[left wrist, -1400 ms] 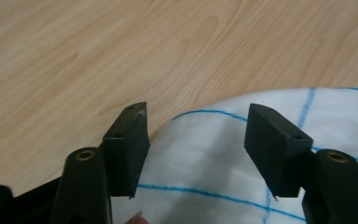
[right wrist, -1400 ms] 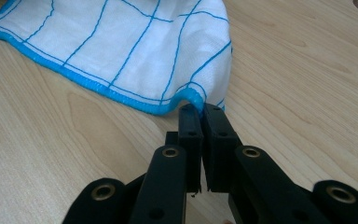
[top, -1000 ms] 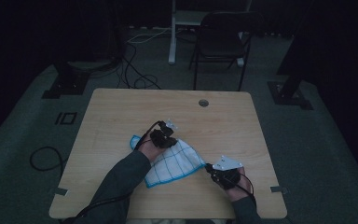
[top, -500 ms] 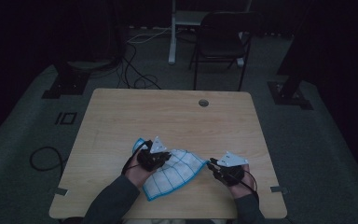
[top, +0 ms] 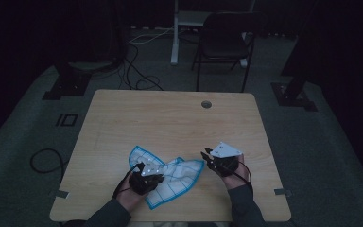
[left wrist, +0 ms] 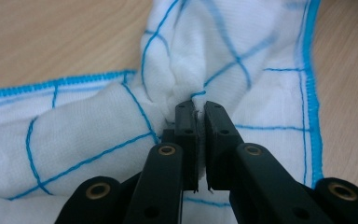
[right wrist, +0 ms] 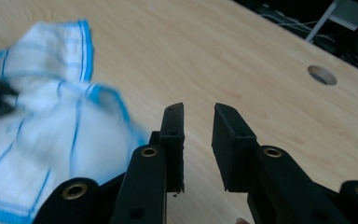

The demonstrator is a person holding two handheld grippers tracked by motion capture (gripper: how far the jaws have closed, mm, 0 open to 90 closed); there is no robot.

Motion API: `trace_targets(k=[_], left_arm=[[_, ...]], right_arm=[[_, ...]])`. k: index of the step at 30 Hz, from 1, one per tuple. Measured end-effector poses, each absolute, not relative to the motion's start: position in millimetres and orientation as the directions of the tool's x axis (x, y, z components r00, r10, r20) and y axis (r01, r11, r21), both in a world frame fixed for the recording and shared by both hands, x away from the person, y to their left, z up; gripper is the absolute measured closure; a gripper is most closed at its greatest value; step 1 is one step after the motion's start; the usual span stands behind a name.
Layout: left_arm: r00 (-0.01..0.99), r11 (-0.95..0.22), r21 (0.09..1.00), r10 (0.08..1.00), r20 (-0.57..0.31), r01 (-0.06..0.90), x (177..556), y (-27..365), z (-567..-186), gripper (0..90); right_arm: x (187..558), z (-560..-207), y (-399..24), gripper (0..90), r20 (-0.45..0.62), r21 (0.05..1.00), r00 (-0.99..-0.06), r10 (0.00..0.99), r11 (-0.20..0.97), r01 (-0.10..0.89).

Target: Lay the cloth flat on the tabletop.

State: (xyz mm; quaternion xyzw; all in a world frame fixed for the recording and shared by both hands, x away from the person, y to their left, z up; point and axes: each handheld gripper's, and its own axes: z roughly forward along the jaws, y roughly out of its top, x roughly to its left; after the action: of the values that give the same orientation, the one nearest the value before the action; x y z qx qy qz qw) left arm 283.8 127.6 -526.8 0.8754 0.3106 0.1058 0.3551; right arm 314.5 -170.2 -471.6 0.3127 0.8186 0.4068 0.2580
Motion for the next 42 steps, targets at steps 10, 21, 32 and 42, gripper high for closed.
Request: trace_targets(k=[10, 21, 32, 42], left_arm=[[0.783, -0.556, 0.687, 0.621, -0.031, 0.468, 280, 129, -532, 85.9], [0.779, -0.552, 0.689, 0.626, -0.029, 0.47, 279, 129, -533, 85.8], [0.766, -0.535, 0.693, 0.641, -0.039, 0.483, 276, 129, -530, 77.1], [0.783, -0.495, 0.751, 0.62, -0.047, 0.437, 248, 124, -519, 73.5]], right_arm=[[329, -475, -135, 75.0, -0.132, 0.819, -0.743, 0.656, 0.494, 0.29], [346, -515, -111, 71.0, -0.047, 0.727, -0.835, 0.549, 0.592, 0.348], [353, -518, -110, 89.9, -0.084, 0.7, -0.827, 0.556, 0.624, 0.349], [360, -508, -124, 89.8, -0.109, 0.731, -0.784, 0.612, 0.583, 0.354]])
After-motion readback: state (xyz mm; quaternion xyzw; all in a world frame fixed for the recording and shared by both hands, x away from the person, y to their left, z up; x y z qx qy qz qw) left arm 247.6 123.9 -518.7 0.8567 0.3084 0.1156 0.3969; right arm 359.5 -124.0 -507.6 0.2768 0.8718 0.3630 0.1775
